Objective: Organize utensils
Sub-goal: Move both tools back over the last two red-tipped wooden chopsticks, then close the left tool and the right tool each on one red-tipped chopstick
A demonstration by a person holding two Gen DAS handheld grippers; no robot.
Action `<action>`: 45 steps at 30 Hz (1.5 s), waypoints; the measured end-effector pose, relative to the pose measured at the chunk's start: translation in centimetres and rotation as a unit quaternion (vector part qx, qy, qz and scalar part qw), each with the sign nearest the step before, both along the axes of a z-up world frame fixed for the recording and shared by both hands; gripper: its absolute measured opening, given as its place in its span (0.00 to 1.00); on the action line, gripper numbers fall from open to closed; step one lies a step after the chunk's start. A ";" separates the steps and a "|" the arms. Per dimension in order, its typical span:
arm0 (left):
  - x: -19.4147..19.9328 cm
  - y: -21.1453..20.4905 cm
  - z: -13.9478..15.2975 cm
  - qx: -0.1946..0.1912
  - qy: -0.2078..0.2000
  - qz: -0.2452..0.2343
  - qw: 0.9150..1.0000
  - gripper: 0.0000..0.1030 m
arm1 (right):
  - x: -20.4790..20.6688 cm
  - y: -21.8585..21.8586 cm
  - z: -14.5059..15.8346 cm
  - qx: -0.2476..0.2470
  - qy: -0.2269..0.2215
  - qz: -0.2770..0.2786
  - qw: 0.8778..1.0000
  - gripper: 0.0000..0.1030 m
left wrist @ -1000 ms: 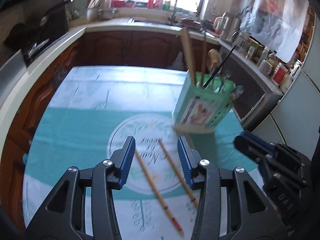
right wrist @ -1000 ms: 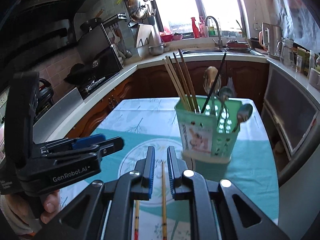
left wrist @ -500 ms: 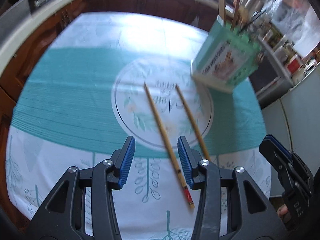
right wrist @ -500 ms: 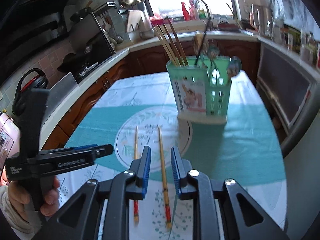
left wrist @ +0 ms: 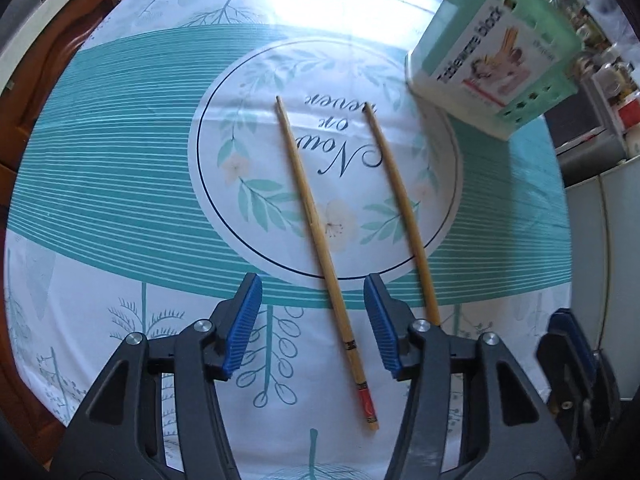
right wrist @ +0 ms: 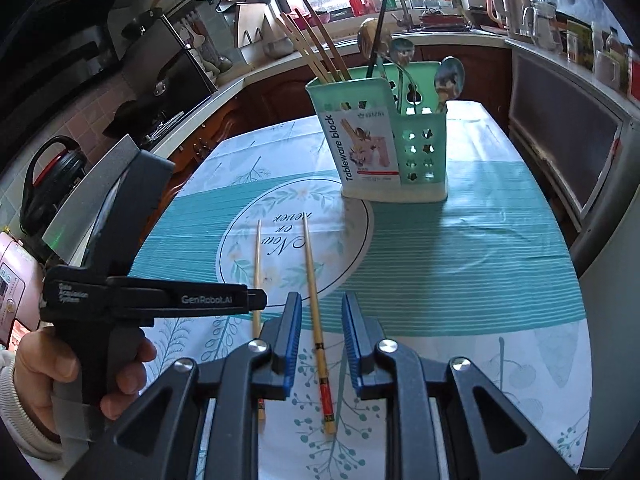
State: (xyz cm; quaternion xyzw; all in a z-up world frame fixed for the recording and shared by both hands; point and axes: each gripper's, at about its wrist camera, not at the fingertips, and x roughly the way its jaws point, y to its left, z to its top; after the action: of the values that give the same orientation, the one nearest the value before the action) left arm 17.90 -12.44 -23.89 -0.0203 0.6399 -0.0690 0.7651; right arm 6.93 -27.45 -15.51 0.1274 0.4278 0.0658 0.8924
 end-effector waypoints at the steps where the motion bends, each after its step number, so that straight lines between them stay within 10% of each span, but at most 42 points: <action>1: 0.0 -0.2 -0.3 0.008 0.004 -0.001 1.000 0.48 | 0.0 -0.1 0.0 0.001 0.000 0.000 1.000 0.20; 21: -0.8 2.1 -0.7 0.060 0.013 -0.020 0.998 0.52 | 1.6 0.6 -1.0 -0.007 0.031 0.018 0.999 0.20; 45: 5.9 7.2 -1.0 0.069 0.093 -0.028 0.993 0.52 | 12.9 5.8 -5.1 -0.095 0.266 0.101 0.954 0.20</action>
State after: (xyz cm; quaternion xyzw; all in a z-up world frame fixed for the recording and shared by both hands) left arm 23.84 -5.28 -24.89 0.0438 0.7115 -0.0438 0.7000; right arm 19.86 -21.61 -20.65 0.0114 0.6642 0.0786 0.7433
